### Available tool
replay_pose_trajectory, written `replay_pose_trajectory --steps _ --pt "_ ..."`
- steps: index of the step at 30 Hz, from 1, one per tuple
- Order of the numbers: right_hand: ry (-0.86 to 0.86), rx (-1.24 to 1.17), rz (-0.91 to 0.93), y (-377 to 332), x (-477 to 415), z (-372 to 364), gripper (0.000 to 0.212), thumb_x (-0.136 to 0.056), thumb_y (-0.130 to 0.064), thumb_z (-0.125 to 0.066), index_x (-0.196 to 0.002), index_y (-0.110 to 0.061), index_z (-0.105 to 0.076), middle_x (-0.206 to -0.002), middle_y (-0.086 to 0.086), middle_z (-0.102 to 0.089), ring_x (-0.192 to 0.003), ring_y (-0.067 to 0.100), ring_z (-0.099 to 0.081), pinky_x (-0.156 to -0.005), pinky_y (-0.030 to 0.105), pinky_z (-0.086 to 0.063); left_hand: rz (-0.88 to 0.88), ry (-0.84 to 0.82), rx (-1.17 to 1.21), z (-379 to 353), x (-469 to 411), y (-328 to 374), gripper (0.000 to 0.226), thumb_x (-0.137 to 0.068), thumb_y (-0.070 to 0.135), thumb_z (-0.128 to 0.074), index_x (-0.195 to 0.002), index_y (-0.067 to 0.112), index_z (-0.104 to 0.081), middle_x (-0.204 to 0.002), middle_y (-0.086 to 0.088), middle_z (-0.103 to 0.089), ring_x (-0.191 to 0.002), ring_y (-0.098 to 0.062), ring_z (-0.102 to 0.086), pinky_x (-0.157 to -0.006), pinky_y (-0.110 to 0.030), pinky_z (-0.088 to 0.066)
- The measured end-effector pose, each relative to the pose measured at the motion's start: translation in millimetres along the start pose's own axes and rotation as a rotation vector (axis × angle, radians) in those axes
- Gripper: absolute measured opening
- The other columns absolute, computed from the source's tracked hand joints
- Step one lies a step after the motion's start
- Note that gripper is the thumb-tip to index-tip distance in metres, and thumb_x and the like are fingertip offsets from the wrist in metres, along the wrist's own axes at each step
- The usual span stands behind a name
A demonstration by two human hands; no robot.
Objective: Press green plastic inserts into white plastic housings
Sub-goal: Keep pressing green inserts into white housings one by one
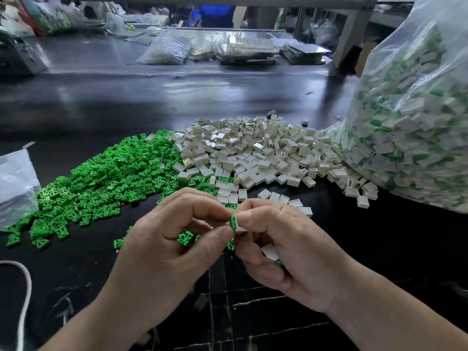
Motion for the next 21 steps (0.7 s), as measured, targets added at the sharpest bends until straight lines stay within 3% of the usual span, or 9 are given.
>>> replay_pose_trajectory --steps 5,9,12,15,18,19,21 --pt "-0.038 0.014 -0.013 3 0 -4 0.010 -0.083 -0.021 -0.060 -0.075 -0.015 -0.060 -0.053 0.004 -0.049 -0.033 0.009 -0.031 -0.035 0.015 -0.020 -0.023 0.006 -0.101 0 -1 4 0.009 -0.074 0.030 -0.063 -0.081 0.024 -0.065 -0.088 0.010 -0.066 -0.082 -0.011 -0.066 -0.071 -0.009 -0.046" --pt "-0.126 -0.136 0.033 -2 -2 -4 0.008 -0.082 -0.019 -0.059 -0.077 -0.014 -0.055 -0.055 0.000 -0.053 -0.035 0.006 -0.039 -0.033 0.014 -0.026 0.003 0.056 -0.105 6 1 4 0.008 -0.077 0.029 -0.058 -0.080 0.026 -0.065 -0.088 0.012 -0.066 -0.084 -0.009 -0.065 -0.071 -0.006 -0.044" --pt "-0.205 -0.315 0.189 -30 2 9 0.015 -0.079 -0.016 -0.067 -0.084 -0.008 -0.056 -0.068 0.007 -0.058 -0.044 0.009 -0.050 -0.035 0.017 -0.037 0.078 0.014 -0.198 6 1 -7 0.014 -0.082 0.042 -0.053 -0.087 0.035 -0.064 -0.091 0.019 -0.064 -0.084 0.000 -0.062 -0.067 -0.006 -0.045" --pt "-0.132 -0.381 0.230 -42 3 27 0.023 -0.076 -0.020 -0.072 -0.092 -0.008 -0.061 -0.078 0.010 -0.058 -0.049 0.011 -0.052 -0.034 0.017 -0.040 0.128 -0.139 -0.360 -8 4 -24 0.026 -0.084 0.058 -0.054 -0.092 0.036 -0.065 -0.088 0.023 -0.061 -0.083 0.002 -0.059 -0.065 -0.016 -0.049" --pt "0.106 -0.122 0.176 -39 1 47 0.011 -0.084 -0.023 -0.071 -0.082 -0.015 -0.064 -0.073 0.004 -0.058 -0.044 0.008 -0.046 -0.032 0.016 -0.035 0.091 -0.242 -0.616 -21 9 -29 0.043 -0.082 0.069 -0.046 -0.097 0.034 -0.067 -0.086 0.021 -0.059 -0.076 0.000 -0.055 -0.059 -0.012 -0.038" --pt "0.227 0.111 0.145 -38 3 56 0.012 -0.088 -0.027 -0.071 -0.080 -0.019 -0.067 -0.071 -0.001 -0.058 -0.043 0.007 -0.045 -0.032 0.017 -0.034 0.077 -0.258 -0.691 -24 9 -29 0.045 -0.079 0.069 -0.046 -0.097 0.033 -0.068 -0.085 0.019 -0.059 -0.074 -0.004 -0.056 -0.057 -0.011 -0.032" --pt "0.488 0.820 0.103 -44 11 72 0.013 -0.089 -0.041 -0.070 -0.087 -0.028 -0.072 -0.065 -0.016 -0.060 -0.048 0.002 -0.053 -0.041 0.011 -0.036 0.076 -0.291 -0.794 -28 10 -33 0.048 -0.077 0.068 -0.047 -0.100 0.032 -0.069 -0.083 0.016 -0.058 -0.074 -0.010 -0.057 -0.057 -0.017 -0.030"
Point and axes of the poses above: each hand's wrist, its own x-axis away from the middle knuckle, its own z-axis out of the back of the hand, y = z × x, the point moved 8 cm from there along -x, towards the middle knuckle
